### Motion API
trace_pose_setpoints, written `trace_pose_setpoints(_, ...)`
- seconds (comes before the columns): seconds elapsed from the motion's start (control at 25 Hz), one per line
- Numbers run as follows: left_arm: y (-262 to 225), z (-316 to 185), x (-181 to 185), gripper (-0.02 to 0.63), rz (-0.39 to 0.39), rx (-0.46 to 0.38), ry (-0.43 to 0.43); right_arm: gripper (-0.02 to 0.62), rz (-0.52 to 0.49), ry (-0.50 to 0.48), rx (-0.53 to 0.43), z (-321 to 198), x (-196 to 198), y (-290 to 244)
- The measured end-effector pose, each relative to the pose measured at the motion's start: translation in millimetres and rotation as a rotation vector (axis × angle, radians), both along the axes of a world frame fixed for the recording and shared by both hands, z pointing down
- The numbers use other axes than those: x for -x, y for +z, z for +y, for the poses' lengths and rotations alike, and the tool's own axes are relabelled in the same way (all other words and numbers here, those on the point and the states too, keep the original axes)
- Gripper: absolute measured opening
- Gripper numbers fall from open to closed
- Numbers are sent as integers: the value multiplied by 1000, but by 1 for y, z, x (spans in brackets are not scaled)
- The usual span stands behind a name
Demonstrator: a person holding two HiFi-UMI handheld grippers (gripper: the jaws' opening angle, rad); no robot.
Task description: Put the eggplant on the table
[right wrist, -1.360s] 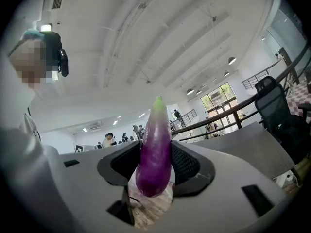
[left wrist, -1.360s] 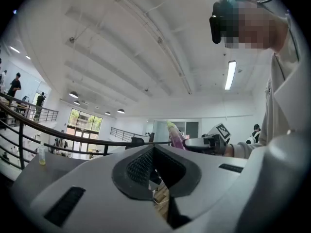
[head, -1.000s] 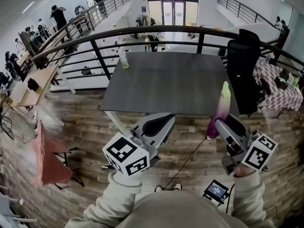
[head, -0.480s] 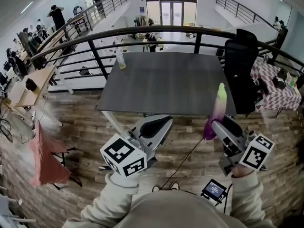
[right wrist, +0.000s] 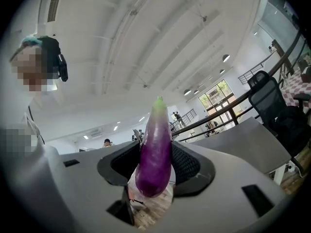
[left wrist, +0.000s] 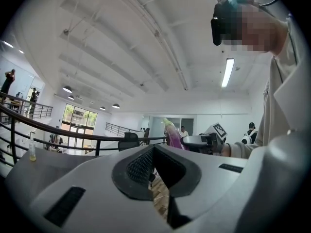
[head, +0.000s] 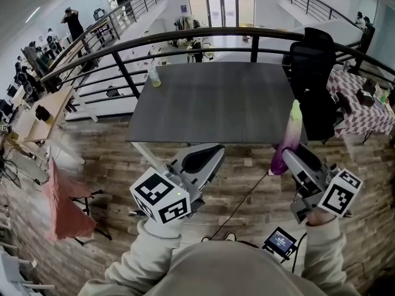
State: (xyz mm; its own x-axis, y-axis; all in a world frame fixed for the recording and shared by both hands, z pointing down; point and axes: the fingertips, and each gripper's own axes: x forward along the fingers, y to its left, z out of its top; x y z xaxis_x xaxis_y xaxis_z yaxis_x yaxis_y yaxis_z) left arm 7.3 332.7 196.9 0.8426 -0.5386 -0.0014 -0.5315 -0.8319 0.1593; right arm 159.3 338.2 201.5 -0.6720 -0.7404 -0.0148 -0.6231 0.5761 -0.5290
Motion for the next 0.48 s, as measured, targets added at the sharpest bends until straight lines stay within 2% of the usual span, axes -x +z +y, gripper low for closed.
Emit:
trace_pose_setpoints(0.24, 3, 2, -29, -2, 1, 21, 32, 210, -3, -1, -8, 0, -29, 10)
trace_pose_setpoints(0.48, 10, 4, -40, -2, -2, 46, 34, 210, -17, -8, -11, 4, -47, 14)
